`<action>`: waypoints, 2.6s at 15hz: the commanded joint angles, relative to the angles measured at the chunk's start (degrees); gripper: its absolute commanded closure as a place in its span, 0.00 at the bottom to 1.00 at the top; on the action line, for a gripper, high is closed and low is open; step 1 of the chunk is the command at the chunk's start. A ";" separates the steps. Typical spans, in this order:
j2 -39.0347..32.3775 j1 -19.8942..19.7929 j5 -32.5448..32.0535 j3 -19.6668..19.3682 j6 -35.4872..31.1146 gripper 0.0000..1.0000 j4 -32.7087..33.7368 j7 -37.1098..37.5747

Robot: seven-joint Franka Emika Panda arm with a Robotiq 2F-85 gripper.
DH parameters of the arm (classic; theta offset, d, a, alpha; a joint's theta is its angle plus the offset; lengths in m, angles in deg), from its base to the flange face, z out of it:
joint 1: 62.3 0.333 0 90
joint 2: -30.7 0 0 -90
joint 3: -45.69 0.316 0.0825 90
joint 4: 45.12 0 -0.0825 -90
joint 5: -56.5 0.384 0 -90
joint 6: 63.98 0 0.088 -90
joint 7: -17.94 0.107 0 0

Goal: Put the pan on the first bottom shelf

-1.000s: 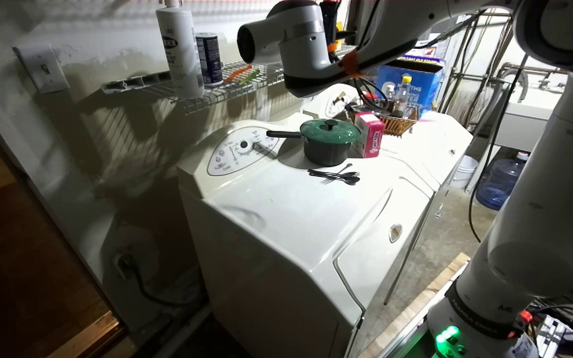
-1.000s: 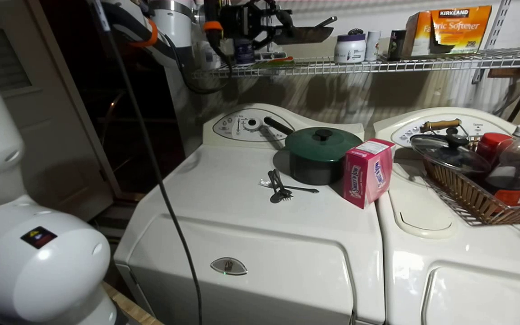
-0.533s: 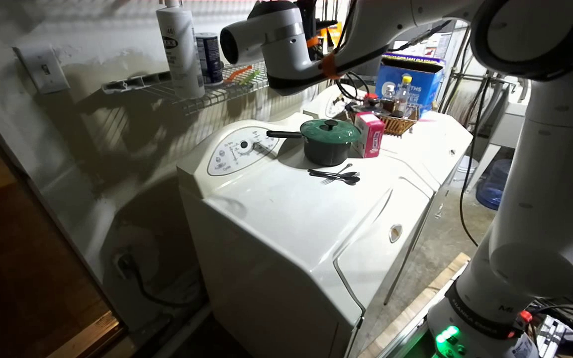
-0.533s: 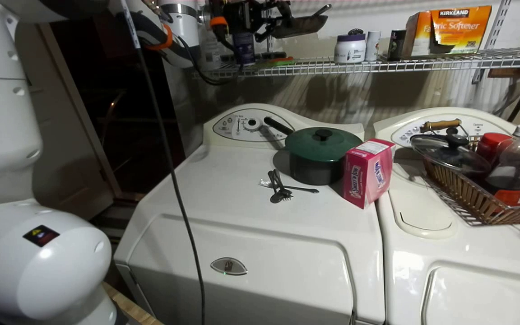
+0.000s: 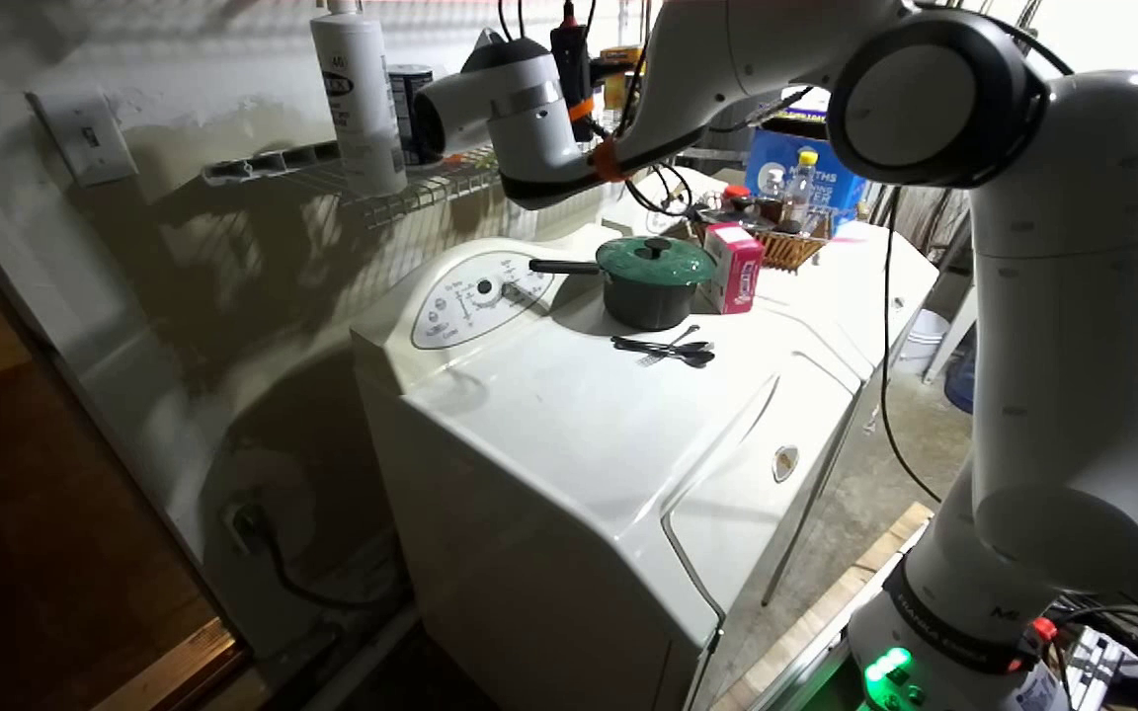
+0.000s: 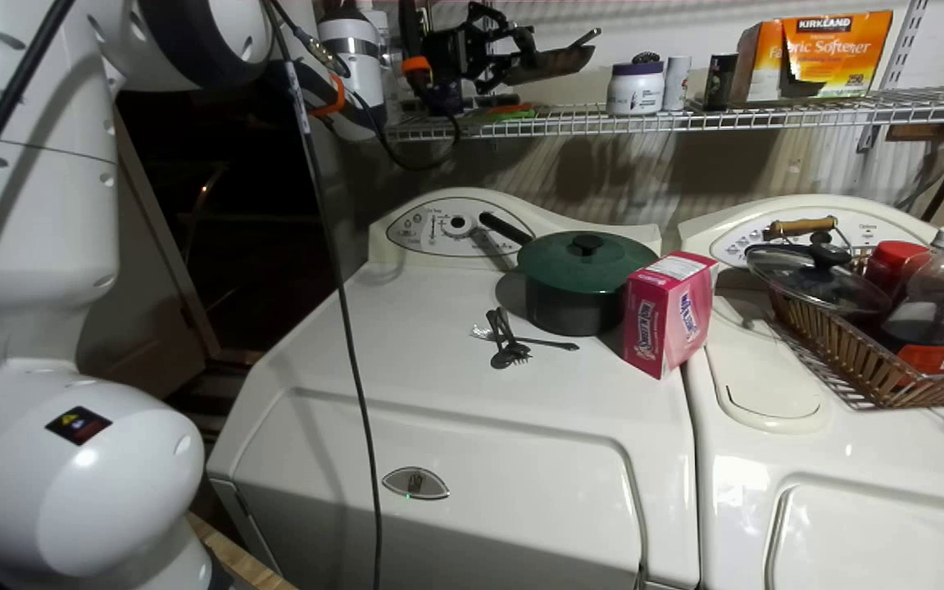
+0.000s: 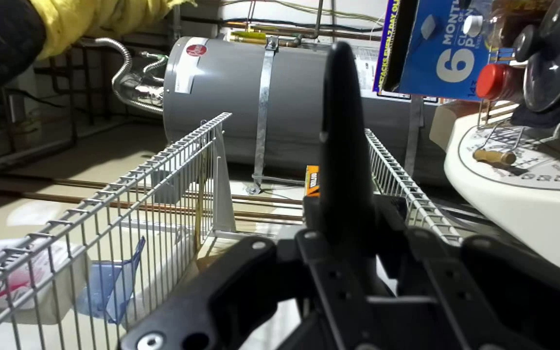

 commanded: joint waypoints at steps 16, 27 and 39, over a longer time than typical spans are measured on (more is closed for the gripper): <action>-15.35 4.05 -0.73 -4.80 3.44 0.65 18.57 -1.67; -13.61 4.97 -0.36 -4.95 2.28 0.00 18.25 -1.62; -8.79 5.66 4.22 -0.89 -5.55 0.00 12.42 0.11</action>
